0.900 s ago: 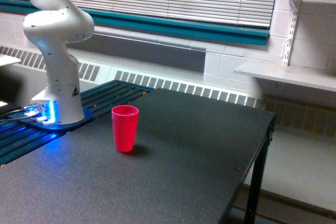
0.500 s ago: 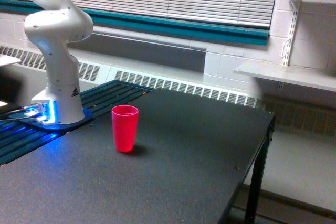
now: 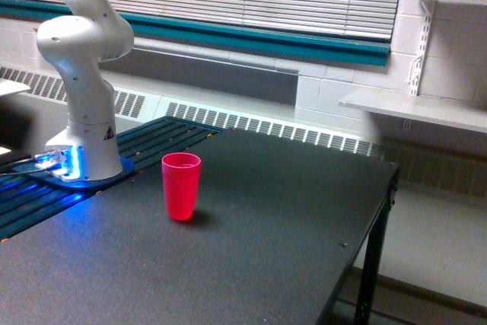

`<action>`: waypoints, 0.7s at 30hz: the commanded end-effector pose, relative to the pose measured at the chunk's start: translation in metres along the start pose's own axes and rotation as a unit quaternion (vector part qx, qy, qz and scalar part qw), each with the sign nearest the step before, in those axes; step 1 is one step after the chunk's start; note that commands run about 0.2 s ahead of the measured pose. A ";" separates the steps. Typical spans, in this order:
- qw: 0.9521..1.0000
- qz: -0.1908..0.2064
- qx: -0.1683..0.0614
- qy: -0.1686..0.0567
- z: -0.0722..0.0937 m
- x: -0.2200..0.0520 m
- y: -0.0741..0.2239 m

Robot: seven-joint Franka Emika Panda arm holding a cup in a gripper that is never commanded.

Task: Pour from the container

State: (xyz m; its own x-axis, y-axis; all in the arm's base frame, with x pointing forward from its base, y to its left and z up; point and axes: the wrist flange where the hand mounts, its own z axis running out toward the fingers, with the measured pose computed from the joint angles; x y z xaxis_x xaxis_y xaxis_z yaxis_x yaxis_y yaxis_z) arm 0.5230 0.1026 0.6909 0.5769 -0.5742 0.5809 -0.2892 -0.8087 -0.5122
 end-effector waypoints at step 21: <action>0.998 -0.006 -0.061 0.018 0.012 0.012 0.084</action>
State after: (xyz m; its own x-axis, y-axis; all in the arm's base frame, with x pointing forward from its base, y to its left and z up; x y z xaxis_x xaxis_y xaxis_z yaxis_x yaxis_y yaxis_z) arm 0.5336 0.0346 0.6290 0.5742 -0.5980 0.5592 -0.4087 -0.8012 -0.4372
